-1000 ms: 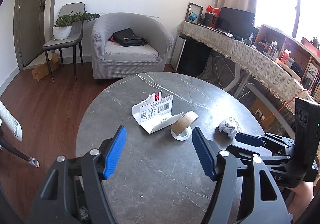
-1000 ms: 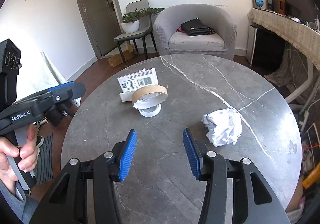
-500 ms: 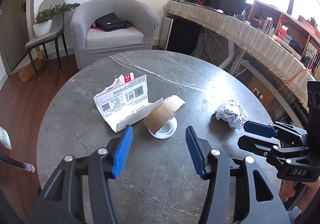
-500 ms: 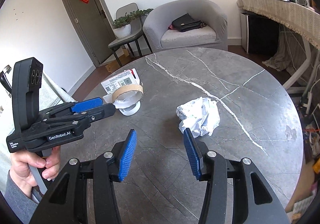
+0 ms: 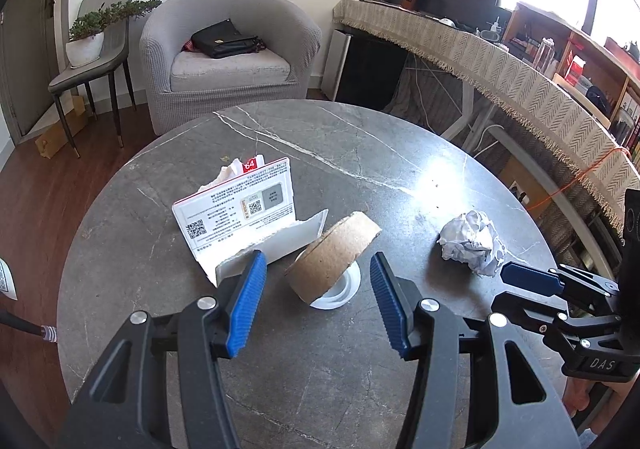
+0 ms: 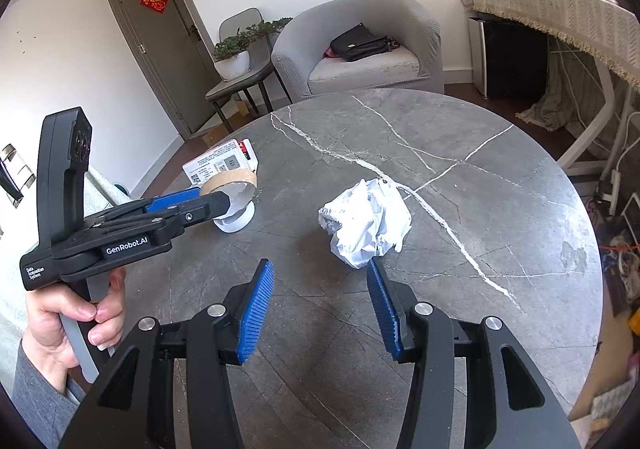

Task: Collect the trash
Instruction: 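Grasp the cardboard tape tube with the left gripper while the right grasps another paper ball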

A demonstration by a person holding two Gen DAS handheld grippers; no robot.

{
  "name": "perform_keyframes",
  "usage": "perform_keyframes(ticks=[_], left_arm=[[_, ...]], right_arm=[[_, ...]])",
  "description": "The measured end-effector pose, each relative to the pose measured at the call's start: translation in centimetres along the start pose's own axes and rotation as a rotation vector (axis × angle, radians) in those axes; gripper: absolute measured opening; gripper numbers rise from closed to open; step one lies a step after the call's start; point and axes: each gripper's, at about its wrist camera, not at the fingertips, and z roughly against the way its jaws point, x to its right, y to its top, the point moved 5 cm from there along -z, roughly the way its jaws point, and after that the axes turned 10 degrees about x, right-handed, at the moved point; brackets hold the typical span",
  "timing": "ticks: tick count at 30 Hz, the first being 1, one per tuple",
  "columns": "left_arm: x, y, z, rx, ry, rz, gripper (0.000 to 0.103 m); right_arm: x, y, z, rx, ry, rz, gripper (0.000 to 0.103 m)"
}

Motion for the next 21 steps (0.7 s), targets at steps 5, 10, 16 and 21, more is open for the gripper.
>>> perform_keyframes(ticks=[5,10,16,21], left_arm=[[0.3,-0.1,-0.4,-0.009,-0.009,0.002,0.046],[0.6,-0.5,-0.9,-0.025,0.010,-0.018,0.028],[0.4,-0.6,-0.4,-0.017,0.009,-0.008,0.024],[0.3,-0.2,0.6,0.007,-0.003,0.006,0.021]], right_arm=[[0.4,0.3,0.6,0.018,-0.007,-0.004,0.056],[0.9,0.7,1.4,0.052,-0.018,-0.005,0.068],[1.8,0.6,0.6,0.041,-0.062,-0.015,0.077],[2.5,0.9,-0.3,0.033,-0.094,-0.015,0.080]])
